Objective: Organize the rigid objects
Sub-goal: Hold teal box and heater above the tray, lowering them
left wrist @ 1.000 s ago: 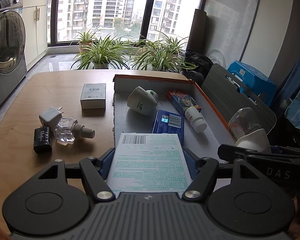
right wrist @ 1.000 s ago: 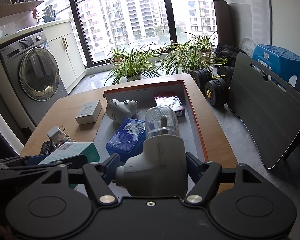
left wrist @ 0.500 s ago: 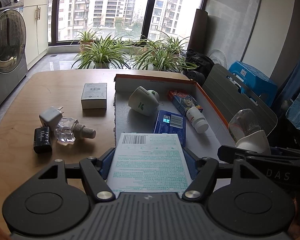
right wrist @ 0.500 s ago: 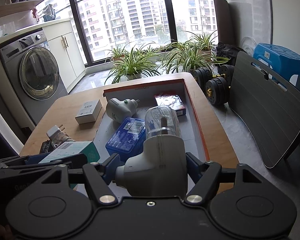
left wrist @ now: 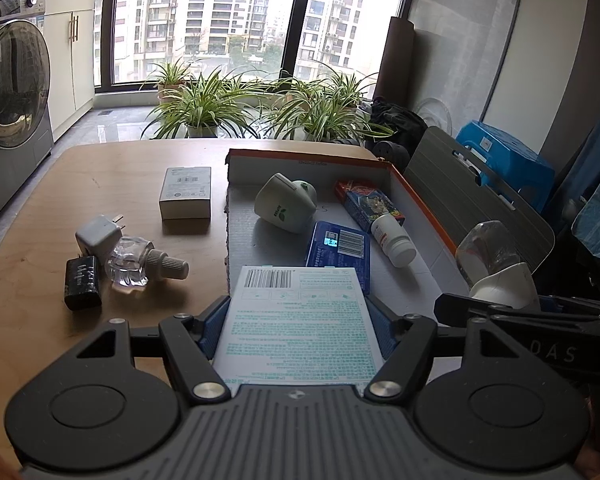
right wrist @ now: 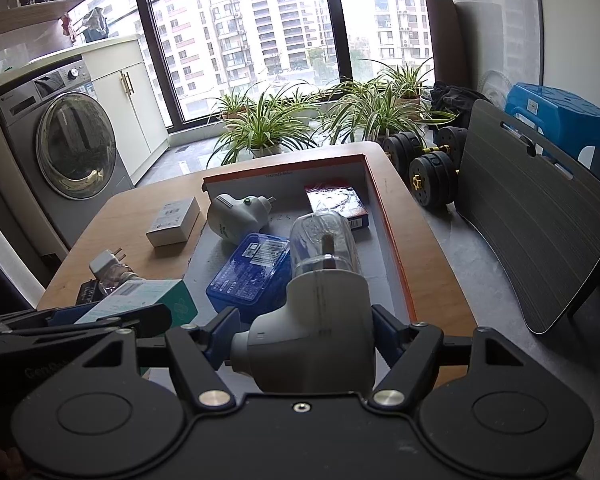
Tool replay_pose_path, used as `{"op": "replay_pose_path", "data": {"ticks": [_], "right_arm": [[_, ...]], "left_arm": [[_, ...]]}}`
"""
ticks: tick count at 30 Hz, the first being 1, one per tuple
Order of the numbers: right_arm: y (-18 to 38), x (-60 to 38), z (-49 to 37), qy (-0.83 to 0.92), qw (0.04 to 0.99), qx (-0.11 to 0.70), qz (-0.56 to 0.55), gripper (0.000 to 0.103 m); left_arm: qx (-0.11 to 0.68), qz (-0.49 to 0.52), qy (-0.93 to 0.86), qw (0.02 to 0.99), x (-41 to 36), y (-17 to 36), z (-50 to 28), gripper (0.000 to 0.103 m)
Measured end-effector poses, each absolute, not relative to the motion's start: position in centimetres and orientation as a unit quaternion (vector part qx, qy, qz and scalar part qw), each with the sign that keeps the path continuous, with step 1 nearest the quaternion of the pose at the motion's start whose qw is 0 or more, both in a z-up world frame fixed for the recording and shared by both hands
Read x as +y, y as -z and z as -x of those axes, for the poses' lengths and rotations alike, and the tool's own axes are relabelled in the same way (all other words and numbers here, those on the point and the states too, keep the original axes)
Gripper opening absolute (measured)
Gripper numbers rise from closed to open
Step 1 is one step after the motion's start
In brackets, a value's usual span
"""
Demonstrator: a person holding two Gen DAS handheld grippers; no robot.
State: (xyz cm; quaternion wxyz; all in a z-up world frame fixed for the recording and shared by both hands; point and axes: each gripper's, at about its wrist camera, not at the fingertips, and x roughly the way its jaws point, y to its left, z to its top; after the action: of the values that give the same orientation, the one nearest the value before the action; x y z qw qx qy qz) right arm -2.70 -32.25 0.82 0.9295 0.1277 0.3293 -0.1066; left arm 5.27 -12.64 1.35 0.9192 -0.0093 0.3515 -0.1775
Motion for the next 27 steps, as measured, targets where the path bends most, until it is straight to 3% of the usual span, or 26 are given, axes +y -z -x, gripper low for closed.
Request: {"op": "replay_pose_path", "data": {"ticks": [27], "right_arm": [[-0.35, -32.92, 2.52, 0.11, 0.926, 0.337, -0.133, 0.085]], "left_arm": [[0.353, 0.008, 0.178, 0.919, -13.05, -1.33, -5.84, 0.072]]}}
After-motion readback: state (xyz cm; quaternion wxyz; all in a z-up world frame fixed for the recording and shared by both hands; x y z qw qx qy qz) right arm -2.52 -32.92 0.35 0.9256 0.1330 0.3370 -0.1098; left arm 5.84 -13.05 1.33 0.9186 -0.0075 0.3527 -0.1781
